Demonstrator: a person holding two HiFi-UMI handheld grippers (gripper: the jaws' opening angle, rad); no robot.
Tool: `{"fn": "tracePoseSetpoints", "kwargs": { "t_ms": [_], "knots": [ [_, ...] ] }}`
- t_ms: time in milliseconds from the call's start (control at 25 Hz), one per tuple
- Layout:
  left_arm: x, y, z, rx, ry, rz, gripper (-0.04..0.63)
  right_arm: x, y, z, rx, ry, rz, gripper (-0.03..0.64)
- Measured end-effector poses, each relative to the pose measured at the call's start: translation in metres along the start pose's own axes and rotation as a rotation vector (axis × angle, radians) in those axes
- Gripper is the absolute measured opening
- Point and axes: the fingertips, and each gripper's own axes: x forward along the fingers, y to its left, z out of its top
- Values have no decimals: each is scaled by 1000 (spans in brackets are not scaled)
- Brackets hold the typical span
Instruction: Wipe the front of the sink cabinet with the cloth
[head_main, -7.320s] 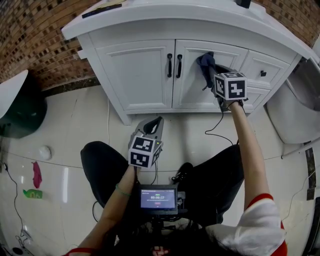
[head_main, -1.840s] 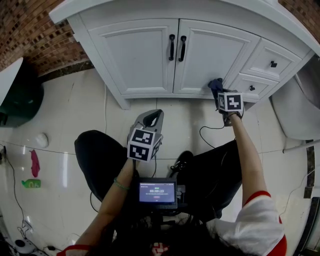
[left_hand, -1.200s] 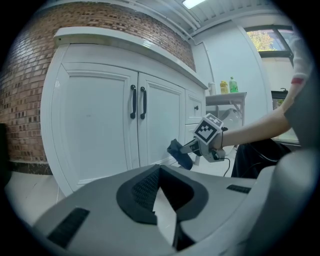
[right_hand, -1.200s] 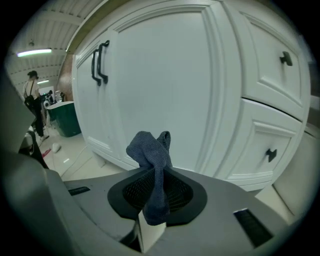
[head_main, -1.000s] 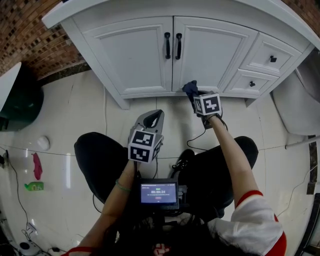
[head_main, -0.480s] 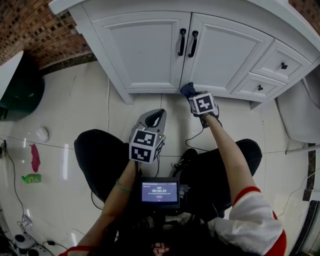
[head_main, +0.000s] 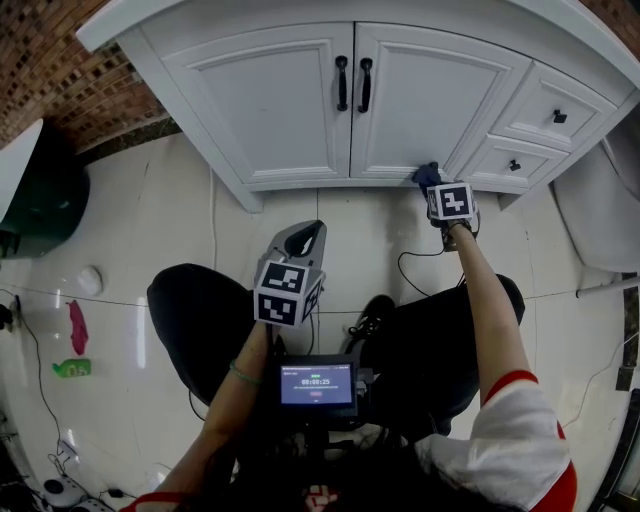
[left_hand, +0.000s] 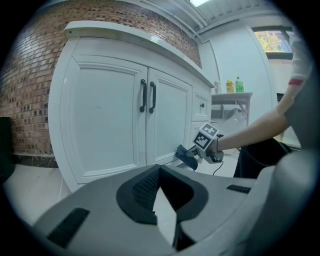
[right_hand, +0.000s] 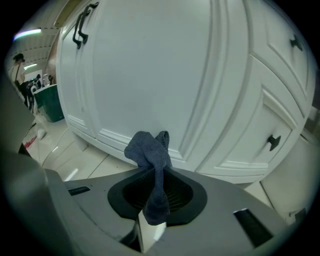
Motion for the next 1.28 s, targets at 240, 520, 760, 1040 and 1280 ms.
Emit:
{"fn": "tracePoseSetpoints", "kwargs": {
  "t_ms": [240,520,760,1040,1280],
  "knots": [
    [-1,-4,6,28,5,13,21,-16,-65,-26,138,5,-89,60],
    [-8,-5,13,60,-4,22,21,-42,-43,-8,274,-92,0,60],
    [-20,7,9,89,5,44,21,-108,58,36,290,-292,243,60],
    [-51,7,-8,44,-19,56,21,-174,152,38,256,-420,385,60],
    [-72,3,-9,-2,-99,51,21,-194,205,25,283,-461,446,60]
  ]
}}
